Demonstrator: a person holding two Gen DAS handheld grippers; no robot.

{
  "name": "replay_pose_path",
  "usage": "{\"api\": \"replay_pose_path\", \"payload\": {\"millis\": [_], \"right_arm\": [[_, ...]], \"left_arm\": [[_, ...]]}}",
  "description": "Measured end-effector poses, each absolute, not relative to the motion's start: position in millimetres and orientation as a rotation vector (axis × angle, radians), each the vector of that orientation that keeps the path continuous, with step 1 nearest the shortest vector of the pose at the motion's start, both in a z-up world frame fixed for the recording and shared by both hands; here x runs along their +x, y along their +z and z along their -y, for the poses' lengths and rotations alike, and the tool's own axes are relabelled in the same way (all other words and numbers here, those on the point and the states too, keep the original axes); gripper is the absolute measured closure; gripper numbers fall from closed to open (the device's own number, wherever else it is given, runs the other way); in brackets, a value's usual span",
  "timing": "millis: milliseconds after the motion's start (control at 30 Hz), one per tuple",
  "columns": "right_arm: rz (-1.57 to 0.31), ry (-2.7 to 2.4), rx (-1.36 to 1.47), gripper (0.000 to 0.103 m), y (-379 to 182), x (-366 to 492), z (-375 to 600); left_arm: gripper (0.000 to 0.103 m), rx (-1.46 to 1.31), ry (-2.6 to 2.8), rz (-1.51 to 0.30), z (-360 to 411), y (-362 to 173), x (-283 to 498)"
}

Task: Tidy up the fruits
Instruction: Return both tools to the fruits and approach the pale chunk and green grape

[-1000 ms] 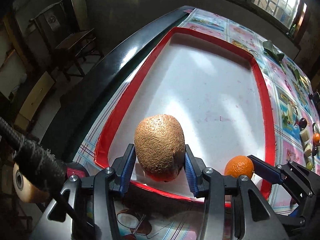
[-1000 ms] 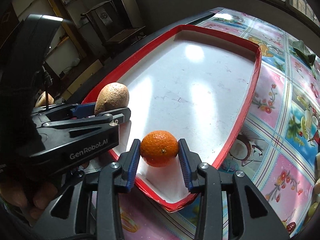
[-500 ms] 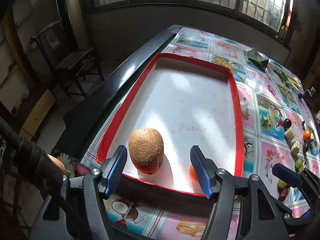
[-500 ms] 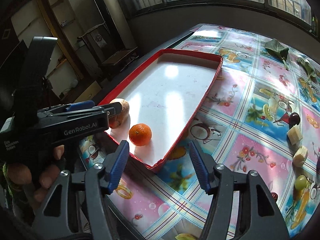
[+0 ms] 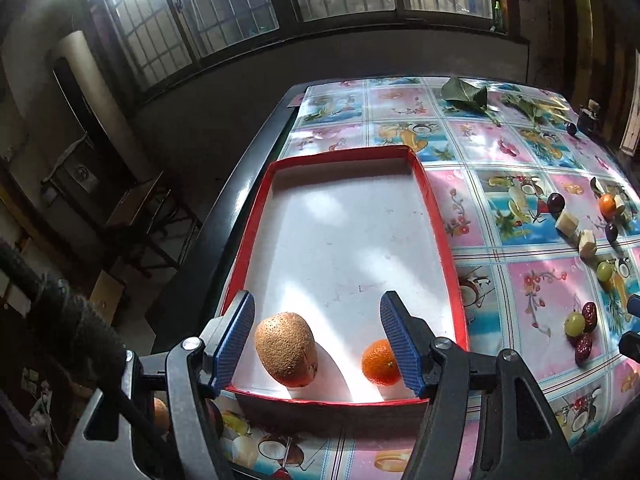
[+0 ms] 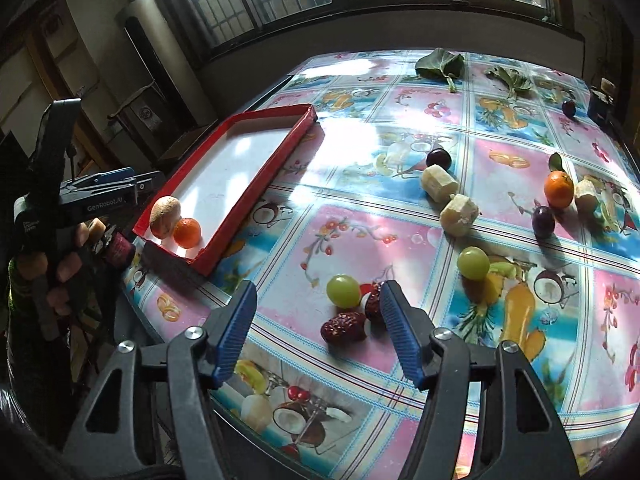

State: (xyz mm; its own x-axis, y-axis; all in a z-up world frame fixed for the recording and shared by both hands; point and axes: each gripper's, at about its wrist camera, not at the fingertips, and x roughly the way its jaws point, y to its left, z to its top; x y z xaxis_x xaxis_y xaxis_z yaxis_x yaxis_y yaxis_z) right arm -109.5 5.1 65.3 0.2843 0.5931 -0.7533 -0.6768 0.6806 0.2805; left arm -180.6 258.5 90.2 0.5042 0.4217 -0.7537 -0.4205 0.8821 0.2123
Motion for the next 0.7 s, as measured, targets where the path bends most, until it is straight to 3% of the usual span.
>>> {"api": "replay_pose_path", "payload": {"millis": [433,700], "right_arm": [[-0.968,0.732,-0.010,0.038,47.4,-98.3,62.6],[-0.976,0.698,0.008,0.038,38.8,-91.8,75.1]], "left_arm": [[0.038,-0.098,0.257,-0.933,-165.7,68.3,-183.0],[0.038,-0.155,0.208,-0.943,-146.9,61.3,-165.9]]}}
